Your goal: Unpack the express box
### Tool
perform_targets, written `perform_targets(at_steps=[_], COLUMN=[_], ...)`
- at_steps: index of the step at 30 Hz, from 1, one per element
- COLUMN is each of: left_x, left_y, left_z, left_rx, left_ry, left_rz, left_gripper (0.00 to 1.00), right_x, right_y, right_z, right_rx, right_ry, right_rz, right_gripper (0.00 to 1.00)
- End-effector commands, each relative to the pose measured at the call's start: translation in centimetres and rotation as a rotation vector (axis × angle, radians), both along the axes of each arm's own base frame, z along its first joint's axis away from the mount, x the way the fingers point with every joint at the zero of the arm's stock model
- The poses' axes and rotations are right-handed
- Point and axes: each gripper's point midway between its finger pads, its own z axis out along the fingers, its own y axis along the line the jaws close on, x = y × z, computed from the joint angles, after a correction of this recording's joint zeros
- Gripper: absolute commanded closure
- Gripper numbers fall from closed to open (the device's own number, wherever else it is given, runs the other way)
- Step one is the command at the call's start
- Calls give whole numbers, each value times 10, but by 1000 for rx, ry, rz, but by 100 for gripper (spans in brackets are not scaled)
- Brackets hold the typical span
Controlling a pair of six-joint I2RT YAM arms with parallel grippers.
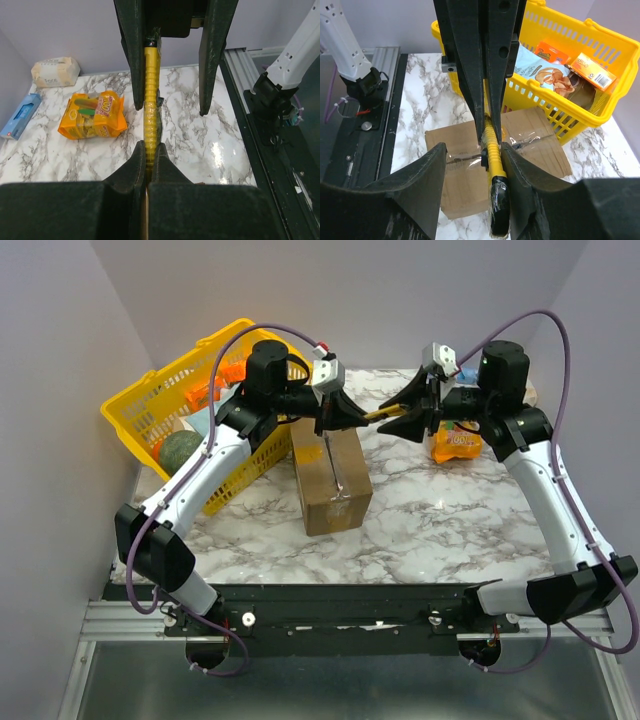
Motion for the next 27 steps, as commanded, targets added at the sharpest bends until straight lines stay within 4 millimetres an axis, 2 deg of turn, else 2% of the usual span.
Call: perform_targets(at_steps=[1, 10, 22, 26, 27], left_x=[-3, -1, 4, 7, 7], left_y=[-1, -5, -8, -9, -8], left_z=[13, 19, 11, 12, 12], left_rx=[-45, -80, -76, -82, -83], left_ry=[11, 51, 91, 98, 96], left_rz=[-21, -24, -21, -18, -17], left_gripper=[100, 100, 100, 100, 100], right_x=[0, 0, 1, 2, 1], right_y=[5, 8, 11, 11, 11], right_z=[10, 10, 18, 19, 19], right_rx=[16, 20, 41, 43, 43], right_ry=[2, 48, 61, 64, 63], right_rz=[5, 5, 10, 12, 13], right_gripper=[46, 53, 64, 74, 82])
